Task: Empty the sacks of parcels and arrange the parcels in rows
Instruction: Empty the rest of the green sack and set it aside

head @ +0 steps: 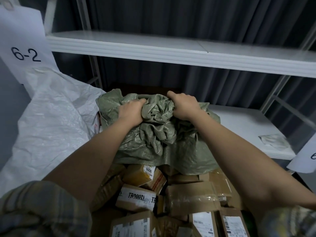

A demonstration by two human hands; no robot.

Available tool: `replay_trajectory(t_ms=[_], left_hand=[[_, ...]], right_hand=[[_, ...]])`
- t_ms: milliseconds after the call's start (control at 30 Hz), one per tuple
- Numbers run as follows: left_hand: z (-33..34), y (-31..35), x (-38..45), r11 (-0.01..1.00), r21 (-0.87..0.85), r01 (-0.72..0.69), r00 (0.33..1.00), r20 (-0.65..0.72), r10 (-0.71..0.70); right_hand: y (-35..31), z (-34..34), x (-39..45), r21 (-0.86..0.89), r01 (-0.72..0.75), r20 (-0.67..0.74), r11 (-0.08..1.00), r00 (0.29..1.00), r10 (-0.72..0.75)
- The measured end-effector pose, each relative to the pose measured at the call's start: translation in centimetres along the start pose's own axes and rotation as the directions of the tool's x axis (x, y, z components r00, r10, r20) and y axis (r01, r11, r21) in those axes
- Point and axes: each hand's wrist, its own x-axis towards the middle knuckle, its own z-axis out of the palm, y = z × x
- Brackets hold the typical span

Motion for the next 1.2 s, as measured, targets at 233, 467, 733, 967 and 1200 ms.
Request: replay_trajectory(t_ms=[233, 467, 733, 967, 1200], left_hand=[[-0.7, 0.2, -0.6, 0.999, 0.036, -0.007, 1.0, -0.02, 0.008], [-2.6, 0.0, -0.3, 0.998, -0.052, -0.023, 0.989, -0.15, 0.015], [-4.8, -0.3, -0.2, 0.987, -0.161, -0.021, 0.947, -0.318, -0.032], [-6.2, -0.6, -0.9, 0.996, -0.091, 0.008, 0.948, -0.317, -0.037], [-8.0, -0.2, -1.3, 0.996, -0.084, 0.01, 0.945, -0.326, -0.037]], right_hand=[[-0.2, -0.2, -0.5, 0.037, -0.009, -0.001, 0.999, 1.0, 0.009], [-0.3, -2.2, -0.3, 0.026, 0.018, -0.142, 1.0, 0.99, -0.014], [-1.2, -4.0, 0.3, 0.092, -0.002, -0.28, 0.996, 0.959, 0.028], [-2.0, -5.1, 0.0, 0.13, -0.007, -0.226, 0.991, 0.973, 0.037], [-2.6, -7.3, -0.7, 0.145, -0.013, -0.188, 0.989, 0.981, 0.04]])
